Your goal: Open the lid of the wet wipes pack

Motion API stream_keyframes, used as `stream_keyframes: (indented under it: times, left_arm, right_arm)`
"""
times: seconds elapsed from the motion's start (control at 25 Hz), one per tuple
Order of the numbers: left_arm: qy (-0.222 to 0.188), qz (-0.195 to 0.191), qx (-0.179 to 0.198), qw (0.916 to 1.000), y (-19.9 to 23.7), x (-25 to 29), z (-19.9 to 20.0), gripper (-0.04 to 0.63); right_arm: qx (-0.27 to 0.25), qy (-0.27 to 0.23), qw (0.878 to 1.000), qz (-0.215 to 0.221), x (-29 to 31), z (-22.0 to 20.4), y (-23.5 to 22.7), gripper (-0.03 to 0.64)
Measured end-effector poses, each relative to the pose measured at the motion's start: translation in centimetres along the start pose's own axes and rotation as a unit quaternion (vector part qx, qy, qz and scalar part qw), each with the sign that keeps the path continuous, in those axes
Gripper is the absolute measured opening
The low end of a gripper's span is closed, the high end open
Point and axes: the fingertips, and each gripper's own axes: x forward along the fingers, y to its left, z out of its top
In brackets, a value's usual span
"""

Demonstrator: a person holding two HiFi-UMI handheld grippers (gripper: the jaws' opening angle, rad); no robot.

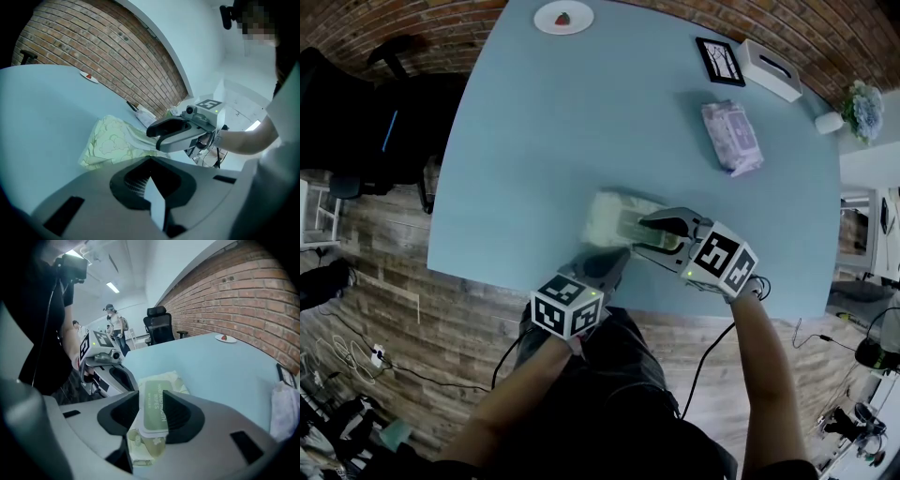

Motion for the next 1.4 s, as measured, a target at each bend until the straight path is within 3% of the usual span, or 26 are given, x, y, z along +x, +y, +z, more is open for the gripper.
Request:
stream_keyframes:
  times: [0.2, 0.48, 0.68, 0.88, 1.4]
  left_arm:
    - [0.001, -0.003, -0.002, 1.0, -0.1, 0.0, 0.0, 0.012]
    - [-0.023, -0.024, -0.022, 0.9992, -0.2, -0.5, 0.5, 0.012]
    - [-0.03, -0.02, 0.016, 0.9992, -0.4, -1.0, 1.1, 0.012]
    - [-0.033, -0.01, 0.013, 0.9993, 0.1, -1.4, 1.2, 0.012]
    - [-0.064, 0.025, 0.075, 0.9948, 0.8, -2.8, 2.9, 0.012]
  right_arm:
    - [0.022, -0.025, 0.999, 0.013, -0.6, 0.2, -0.1, 0.172]
    - [-0.037, -0.008, 0.999, -0.032, -0.4, 0.5, 0.5, 0.165]
    - [-0.074, 0.001, 0.995, -0.067, -0.3, 0.3, 0.9, 0.135]
    - [-0.102, 0.0, 0.991, -0.091, -0.7, 0.8, 1.4, 0.091]
    - [-0.102, -0.035, 0.983, -0.146, -1.7, 1.7, 1.4, 0.067]
